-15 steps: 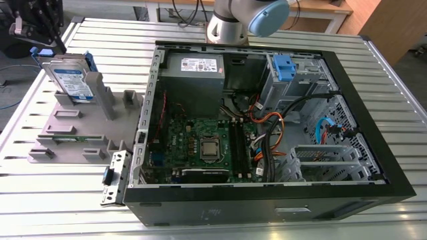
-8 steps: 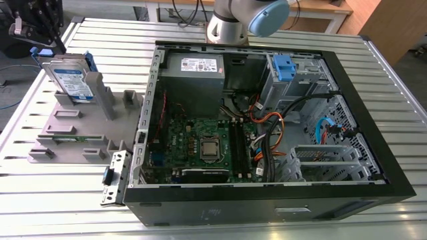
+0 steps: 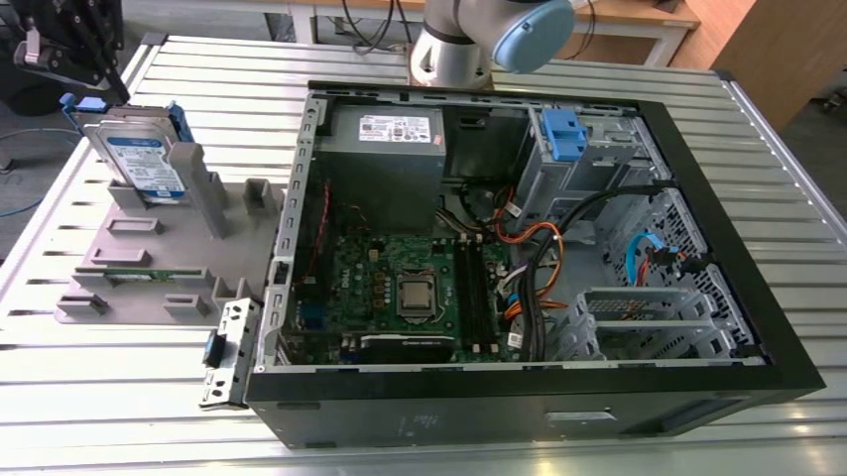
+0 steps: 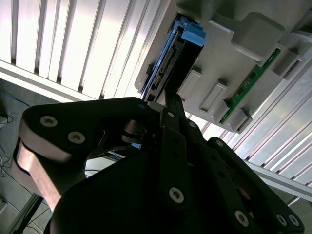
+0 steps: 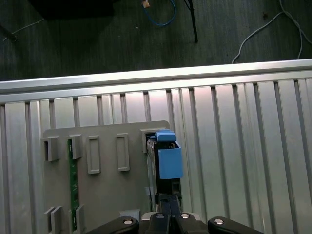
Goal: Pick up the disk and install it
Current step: 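Pick up the disk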
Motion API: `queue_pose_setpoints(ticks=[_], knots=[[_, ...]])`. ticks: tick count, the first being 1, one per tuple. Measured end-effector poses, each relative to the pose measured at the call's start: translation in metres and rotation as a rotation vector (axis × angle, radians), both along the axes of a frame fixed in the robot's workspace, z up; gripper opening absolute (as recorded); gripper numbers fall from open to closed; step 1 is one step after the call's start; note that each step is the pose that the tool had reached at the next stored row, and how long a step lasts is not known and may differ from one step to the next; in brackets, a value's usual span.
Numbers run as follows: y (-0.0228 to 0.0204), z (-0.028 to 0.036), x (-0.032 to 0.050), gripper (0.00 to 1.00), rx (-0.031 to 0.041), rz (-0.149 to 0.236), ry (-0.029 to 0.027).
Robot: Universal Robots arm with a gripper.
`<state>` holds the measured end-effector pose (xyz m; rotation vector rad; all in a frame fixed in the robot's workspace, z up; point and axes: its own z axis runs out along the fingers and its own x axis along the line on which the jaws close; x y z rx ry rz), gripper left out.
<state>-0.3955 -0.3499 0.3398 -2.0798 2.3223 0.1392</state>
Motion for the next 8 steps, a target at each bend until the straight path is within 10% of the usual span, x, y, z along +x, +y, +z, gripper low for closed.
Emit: queue_pose_setpoints(ticks=[8], knots=[[0.0,0.0004,0.0,0.11,0.0,0.0,0.0]])
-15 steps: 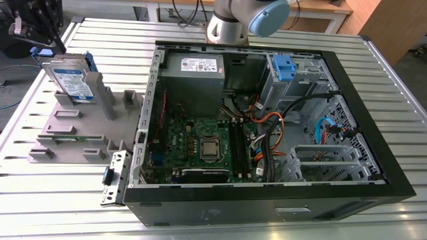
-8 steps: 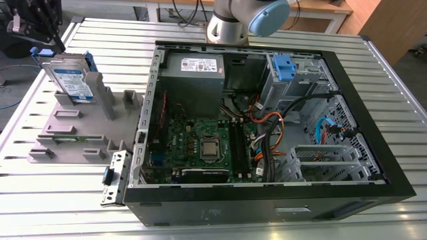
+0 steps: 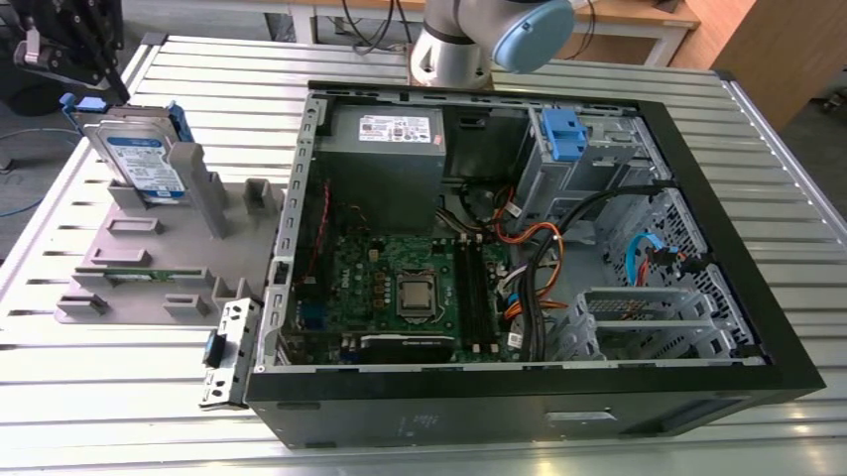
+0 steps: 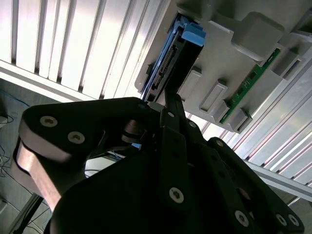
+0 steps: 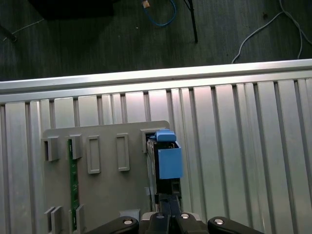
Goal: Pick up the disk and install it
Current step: 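Pick up the disk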
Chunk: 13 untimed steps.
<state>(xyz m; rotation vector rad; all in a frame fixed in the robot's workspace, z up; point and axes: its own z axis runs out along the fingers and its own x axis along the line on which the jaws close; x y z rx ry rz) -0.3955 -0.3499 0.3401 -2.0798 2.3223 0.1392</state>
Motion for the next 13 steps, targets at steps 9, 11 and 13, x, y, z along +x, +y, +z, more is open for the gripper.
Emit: queue_pose_setpoints(ticks=[9,11,13], knots=[[0.0,0.0004,0.0,0.47,0.0,0.0,0.0],[0.0,0.0005,0.0,0.53,0.0,0.0,0.0],[0.0,0.0006,0.0,0.58,0.0,0.0,0.0]])
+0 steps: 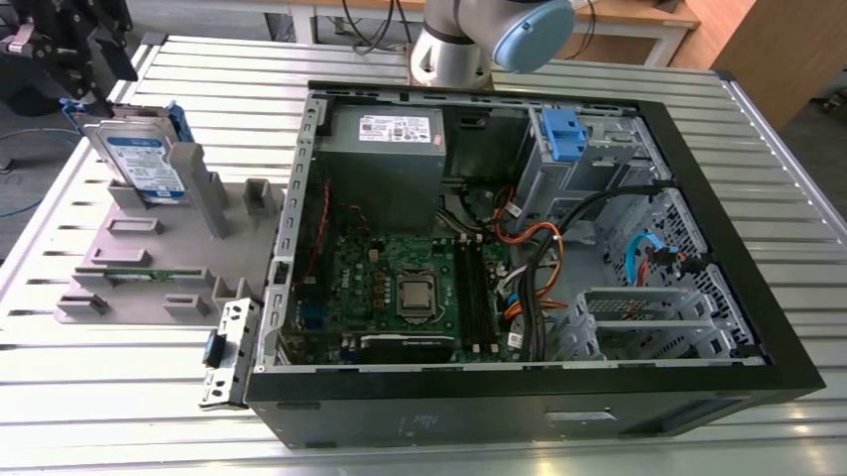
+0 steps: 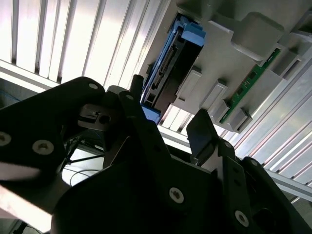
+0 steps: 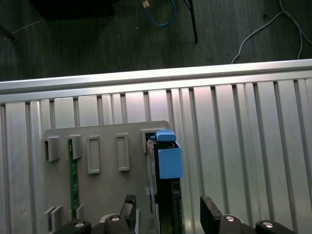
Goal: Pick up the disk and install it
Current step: 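Pick up the disk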
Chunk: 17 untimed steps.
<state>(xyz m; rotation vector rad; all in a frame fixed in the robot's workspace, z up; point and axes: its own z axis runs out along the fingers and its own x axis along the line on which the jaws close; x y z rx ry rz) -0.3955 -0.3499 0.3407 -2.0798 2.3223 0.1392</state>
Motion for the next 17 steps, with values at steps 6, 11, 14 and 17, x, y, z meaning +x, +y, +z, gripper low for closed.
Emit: queue_pose_setpoints(ticks=[6,11,14,17], knots=[[0.0,-0.0008,-0.0001,0.64,-0.0002,0.009,0.0],[0.0,-0.0051,-0.0008,0.64,-0.0002,0.04,0.0],[0.0,-0.0097,-0.0009,0.64,-0.0002,0.046,0.0],[0.0,-0.0152,-0.0009,0.64,-0.0002,0.046,0.0]])
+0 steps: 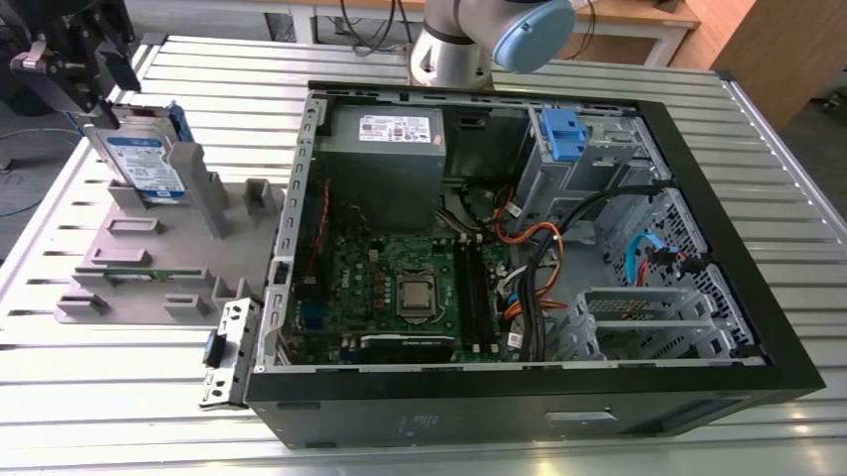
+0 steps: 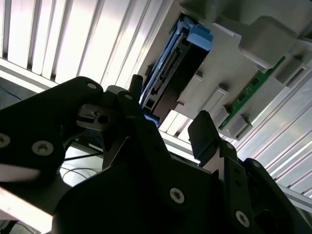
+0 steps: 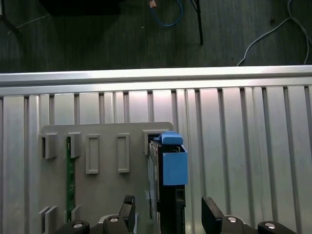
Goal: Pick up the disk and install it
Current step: 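Pick up the disk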
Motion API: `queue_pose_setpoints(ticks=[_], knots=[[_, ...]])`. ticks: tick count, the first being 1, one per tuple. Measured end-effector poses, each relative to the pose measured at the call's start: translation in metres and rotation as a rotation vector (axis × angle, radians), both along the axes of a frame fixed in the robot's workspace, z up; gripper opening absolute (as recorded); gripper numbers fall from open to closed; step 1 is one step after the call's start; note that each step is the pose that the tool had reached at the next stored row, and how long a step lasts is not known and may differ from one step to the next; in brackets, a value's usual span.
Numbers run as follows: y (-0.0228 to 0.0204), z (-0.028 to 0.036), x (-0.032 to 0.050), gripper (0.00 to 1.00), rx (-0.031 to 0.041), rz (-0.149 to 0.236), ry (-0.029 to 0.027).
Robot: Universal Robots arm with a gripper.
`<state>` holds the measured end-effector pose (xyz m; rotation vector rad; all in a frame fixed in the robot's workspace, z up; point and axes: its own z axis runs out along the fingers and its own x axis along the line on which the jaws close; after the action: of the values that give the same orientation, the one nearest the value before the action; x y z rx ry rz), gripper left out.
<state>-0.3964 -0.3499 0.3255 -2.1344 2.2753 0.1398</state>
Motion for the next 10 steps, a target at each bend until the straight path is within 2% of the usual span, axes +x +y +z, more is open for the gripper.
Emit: queue_pose_setpoints(ticks=[10], knots=[[0.0,-0.0182,0.0,0.64,0.0,0.0,-0.0001]])
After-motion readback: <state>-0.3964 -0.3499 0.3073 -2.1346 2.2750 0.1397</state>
